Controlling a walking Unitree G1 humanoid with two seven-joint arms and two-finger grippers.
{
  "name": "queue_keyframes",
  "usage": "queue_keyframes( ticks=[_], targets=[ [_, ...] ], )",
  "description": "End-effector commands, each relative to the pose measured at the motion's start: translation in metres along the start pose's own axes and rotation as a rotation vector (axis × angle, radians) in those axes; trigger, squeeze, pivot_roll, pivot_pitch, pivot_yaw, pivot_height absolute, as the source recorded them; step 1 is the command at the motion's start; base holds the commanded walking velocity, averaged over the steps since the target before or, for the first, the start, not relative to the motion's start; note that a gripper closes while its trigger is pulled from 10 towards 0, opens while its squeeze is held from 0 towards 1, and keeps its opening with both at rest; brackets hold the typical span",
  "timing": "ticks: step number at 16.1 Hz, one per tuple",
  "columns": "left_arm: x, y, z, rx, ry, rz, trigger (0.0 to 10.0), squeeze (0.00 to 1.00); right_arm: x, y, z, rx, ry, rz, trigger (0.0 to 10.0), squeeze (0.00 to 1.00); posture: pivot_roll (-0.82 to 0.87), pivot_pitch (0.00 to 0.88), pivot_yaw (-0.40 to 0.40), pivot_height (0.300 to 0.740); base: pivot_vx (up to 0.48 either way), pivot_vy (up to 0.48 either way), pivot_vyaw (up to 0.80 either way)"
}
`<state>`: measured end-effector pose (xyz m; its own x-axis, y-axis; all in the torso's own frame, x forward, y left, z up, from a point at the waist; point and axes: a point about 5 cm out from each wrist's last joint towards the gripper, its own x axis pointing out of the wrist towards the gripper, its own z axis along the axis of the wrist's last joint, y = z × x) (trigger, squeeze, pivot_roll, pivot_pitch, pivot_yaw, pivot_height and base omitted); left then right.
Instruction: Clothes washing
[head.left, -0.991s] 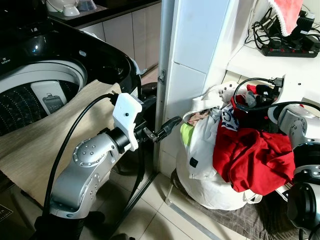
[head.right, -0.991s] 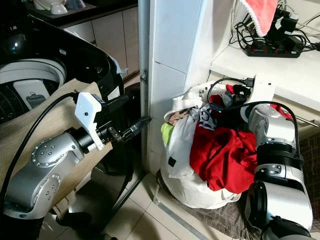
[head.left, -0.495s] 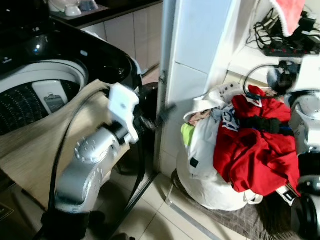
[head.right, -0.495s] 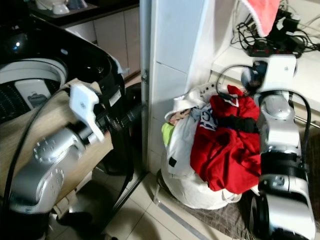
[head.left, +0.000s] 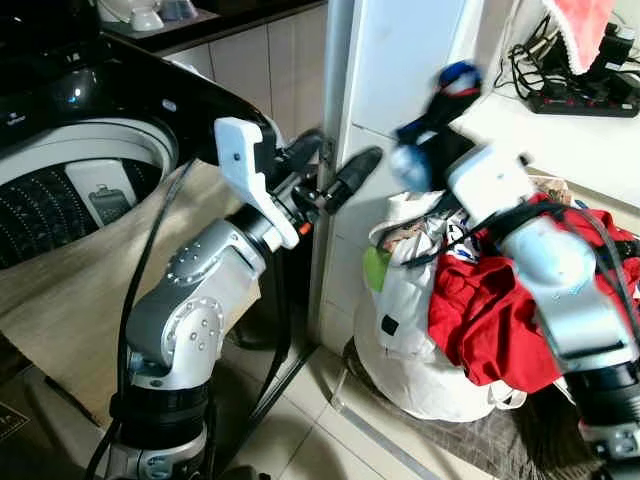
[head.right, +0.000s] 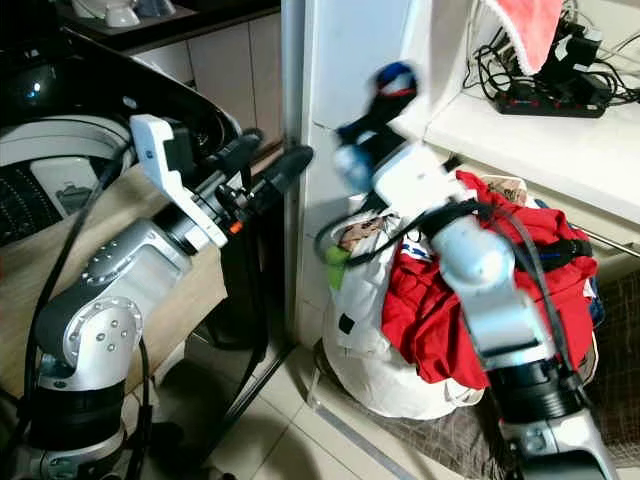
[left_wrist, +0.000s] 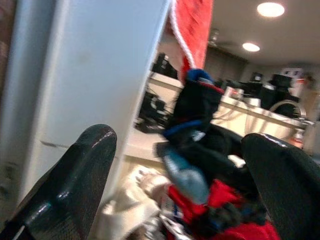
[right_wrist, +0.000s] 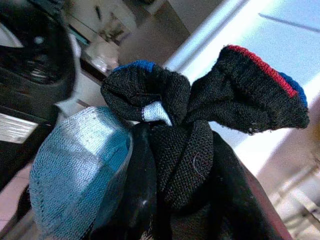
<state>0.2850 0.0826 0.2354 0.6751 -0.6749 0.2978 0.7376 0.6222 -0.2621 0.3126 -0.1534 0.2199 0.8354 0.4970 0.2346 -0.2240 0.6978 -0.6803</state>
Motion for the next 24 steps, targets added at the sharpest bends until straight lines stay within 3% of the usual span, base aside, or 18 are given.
queue_keyframes(
  ticks=[1, 5, 10, 13, 14, 15, 16, 24],
  targets=[
    [0.005, -0.011, 0.005, -0.012, -0.004, -0.064, 10.0, 1.00, -0.002, 0.004, 0.008, -0.043, -0.043, 0.041, 0.0, 0.00, -0.12, 0.000, -0.030, 0.740, 0.000, 0.000, 0.00],
    [0.009, -0.017, 0.000, -0.108, 0.007, -0.082, 10.0, 1.00, -0.002, 0.025, 0.021, -0.083, -0.125, 0.198, 0.0, 0.00, -0.12, 0.000, -0.032, 0.740, 0.000, 0.000, 0.00],
    [0.011, -0.014, -0.005, -0.135, 0.025, -0.045, 10.0, 1.00, 0.001, 0.049, 0.035, -0.095, -0.200, 0.313, 0.0, 0.00, -0.12, 0.000, -0.033, 0.740, 0.000, 0.000, 0.00],
    [0.011, -0.015, -0.009, -0.125, 0.043, -0.042, 10.0, 1.00, 0.003, 0.052, 0.038, -0.103, -0.214, 0.335, 0.0, 0.00, -0.12, 0.000, -0.032, 0.740, 0.000, 0.000, 0.00],
    [0.011, -0.014, -0.011, -0.114, 0.061, -0.031, 10.0, 0.38, 0.004, 0.053, 0.039, -0.104, -0.216, 0.339, 0.0, 0.00, -0.12, 0.000, -0.032, 0.740, 0.000, 0.000, 0.00],
    [0.012, -0.010, -0.013, -0.113, 0.077, 0.005, 4.2, 0.00, 0.005, 0.053, 0.039, -0.107, -0.216, 0.335, 0.0, 0.00, -0.12, 0.000, -0.033, 0.740, 0.000, 0.000, 0.00],
    [0.012, -0.008, -0.013, -0.113, 0.078, 0.019, 0.0, 0.00, 0.007, 0.051, 0.039, -0.110, -0.215, 0.330, 0.0, 0.00, -0.12, 0.000, -0.032, 0.740, 0.000, 0.000, 0.00],
    [0.010, -0.006, -0.016, -0.058, 0.098, 0.016, 0.0, 0.00, 0.010, 0.045, 0.036, -0.130, -0.201, 0.306, 0.0, 0.00, -0.11, 0.000, -0.032, 0.740, 0.000, 0.000, 0.00]
  ],
)
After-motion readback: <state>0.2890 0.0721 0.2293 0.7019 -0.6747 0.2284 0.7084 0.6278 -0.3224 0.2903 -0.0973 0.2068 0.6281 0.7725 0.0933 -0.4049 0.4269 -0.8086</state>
